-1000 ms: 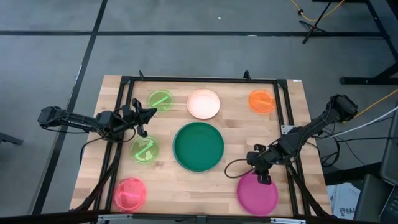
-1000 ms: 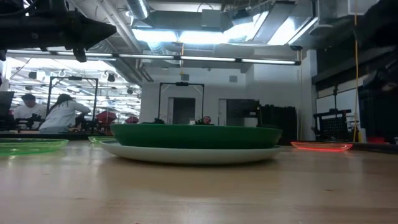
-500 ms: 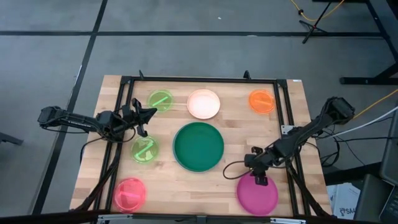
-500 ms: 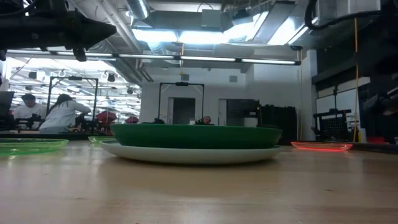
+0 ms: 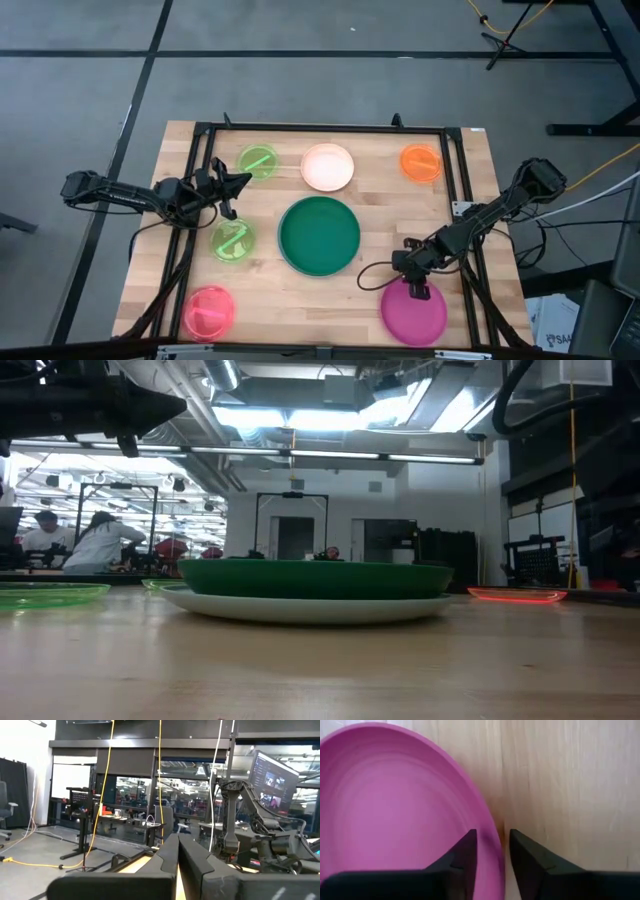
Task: Stack plastic plates
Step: Stack the pink plate on top of the green plate
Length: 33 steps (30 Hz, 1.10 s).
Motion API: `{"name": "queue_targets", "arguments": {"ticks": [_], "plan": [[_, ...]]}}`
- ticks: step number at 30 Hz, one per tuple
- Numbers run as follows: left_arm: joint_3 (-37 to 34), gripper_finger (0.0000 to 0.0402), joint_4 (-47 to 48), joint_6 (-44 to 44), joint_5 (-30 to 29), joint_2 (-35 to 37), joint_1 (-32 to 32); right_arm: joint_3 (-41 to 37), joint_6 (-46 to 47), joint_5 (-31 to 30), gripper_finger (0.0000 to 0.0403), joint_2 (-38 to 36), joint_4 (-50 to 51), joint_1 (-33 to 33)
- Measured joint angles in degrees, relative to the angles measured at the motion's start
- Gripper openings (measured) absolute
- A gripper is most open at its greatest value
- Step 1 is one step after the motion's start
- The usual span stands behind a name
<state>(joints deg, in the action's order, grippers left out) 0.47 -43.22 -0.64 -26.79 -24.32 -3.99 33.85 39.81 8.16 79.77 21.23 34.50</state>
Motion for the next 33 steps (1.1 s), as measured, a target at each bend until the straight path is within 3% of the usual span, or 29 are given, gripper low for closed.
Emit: {"name": "queue_targets", "arguments": {"ticks": [8, 19, 33], "plan": [[0.0, 0.0004, -0.41, -1.17, 0.0, 0.01, 0.0, 0.02, -1.49, 0.5, 0.0006, 0.0, -0.21, -0.02], [0.0, 0.0004, -0.59, -1.62, 0.0, 0.0, 0.0, 0.48, 0.3, 0.67, 0.0003, -1.52, 0.01, -0.5], [0.0, 0.0004, -1.14, -1.6, 0.0, 0.02, 0.0, 7.74, -2.8, 2.49, 0.0001, -5.66, 0.5, -8.34]]}}
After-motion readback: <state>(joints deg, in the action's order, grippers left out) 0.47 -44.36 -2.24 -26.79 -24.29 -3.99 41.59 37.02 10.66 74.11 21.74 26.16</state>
